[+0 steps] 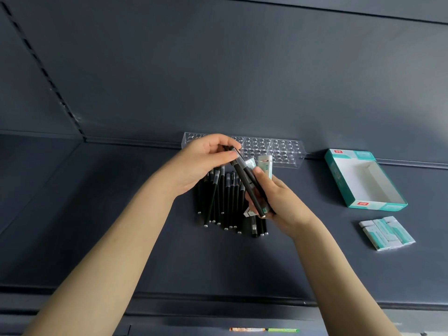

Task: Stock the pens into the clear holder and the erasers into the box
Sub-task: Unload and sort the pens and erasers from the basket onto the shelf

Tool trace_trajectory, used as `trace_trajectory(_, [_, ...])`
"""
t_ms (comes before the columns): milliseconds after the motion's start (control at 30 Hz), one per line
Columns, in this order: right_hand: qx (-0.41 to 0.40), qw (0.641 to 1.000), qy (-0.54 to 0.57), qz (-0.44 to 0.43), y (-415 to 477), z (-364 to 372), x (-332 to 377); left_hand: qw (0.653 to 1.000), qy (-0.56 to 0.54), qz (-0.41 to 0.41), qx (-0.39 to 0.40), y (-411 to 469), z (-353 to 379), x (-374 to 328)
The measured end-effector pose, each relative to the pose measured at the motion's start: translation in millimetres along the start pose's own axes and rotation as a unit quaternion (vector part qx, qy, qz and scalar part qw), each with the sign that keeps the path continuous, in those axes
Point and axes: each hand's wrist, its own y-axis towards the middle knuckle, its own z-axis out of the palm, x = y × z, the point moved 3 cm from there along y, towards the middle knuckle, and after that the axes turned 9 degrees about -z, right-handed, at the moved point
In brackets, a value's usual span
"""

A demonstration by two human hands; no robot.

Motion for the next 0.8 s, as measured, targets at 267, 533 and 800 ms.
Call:
trace_trajectory(267, [-0.160,0.985,0.053,-0.035,4.7,-21.5,-2.1,0.997,-0.058,-0.001,0.050,3.8,-18.6,-1.9])
trace_trajectory(533, [-0.206,0.974,0.088,-0.023,-5.1,-46.6,-4.3,0.958,0.210,-0.127,0.146,38.7,-1.0,6.5])
trace_trajectory(800, [-0.195,0.977,0.088,-0.005,-9.2,-38.7,-12.8,0.910,0.385,-0.107,0.113,55.8,2.0,10.8])
